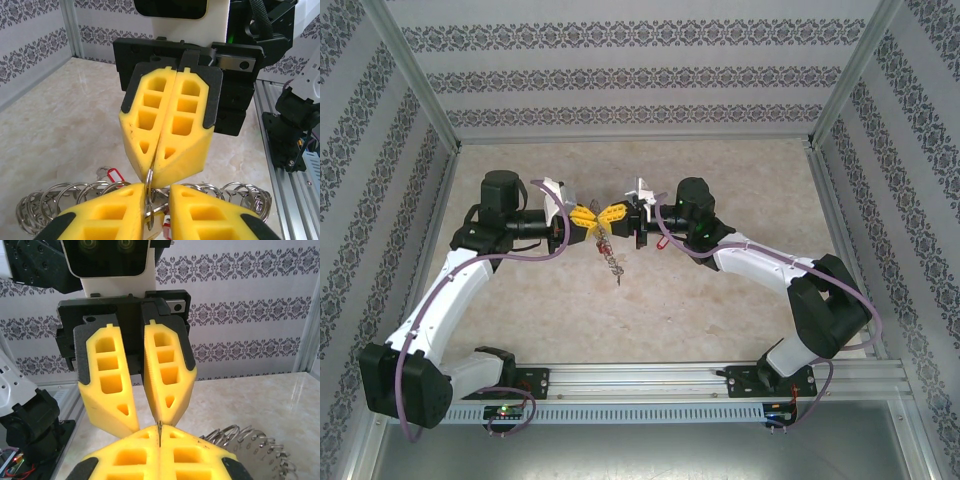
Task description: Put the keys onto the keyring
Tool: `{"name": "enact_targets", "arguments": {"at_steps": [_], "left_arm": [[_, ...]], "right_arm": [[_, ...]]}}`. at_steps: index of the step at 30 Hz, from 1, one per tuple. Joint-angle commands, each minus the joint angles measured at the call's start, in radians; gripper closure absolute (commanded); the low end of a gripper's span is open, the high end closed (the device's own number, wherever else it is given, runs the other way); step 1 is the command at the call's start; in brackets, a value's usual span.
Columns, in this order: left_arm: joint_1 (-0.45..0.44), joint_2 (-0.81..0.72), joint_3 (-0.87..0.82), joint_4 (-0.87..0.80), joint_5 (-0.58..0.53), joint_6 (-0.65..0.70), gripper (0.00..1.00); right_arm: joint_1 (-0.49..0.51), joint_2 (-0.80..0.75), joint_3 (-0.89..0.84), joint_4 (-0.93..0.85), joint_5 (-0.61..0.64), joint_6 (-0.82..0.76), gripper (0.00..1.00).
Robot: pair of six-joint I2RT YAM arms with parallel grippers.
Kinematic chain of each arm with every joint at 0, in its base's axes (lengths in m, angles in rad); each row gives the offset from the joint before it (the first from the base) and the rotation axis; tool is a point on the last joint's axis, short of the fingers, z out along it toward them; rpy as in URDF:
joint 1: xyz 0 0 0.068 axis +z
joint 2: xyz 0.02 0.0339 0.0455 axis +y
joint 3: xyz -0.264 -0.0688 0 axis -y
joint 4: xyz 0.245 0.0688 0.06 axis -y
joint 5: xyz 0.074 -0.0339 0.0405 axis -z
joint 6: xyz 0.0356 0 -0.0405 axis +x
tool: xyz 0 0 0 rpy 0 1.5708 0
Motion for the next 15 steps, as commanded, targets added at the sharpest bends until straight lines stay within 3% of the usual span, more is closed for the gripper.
{"name": "enact_targets", "arguments": {"at_steps": [1, 10, 13, 15], "left_arm": [[-0.012, 0.010, 0.037, -0.049, 0.056, 0.035, 0.82], [-0.021, 0.036, 0.053, -0.087, 0.033, 0.050, 0.84], [-0.024, 0.040, 0.058, -0.135, 0.029, 0.099, 1.00], [-0.025, 0.038, 0.062, -0.178, 0.031, 0.151, 1.00]], "right_arm": [[0.014, -0.006, 0.048, 0.019, -0.010, -0.036, 1.00], [0.026, -0.008, 0.053, 0.020, 0.006, -0.038, 1.00], [0.027, -0.008, 0.053, 0.017, 0.010, -0.040, 1.00], [0.026, -0.010, 0.053, 0.012, 0.008, -0.041, 1.00]]}}
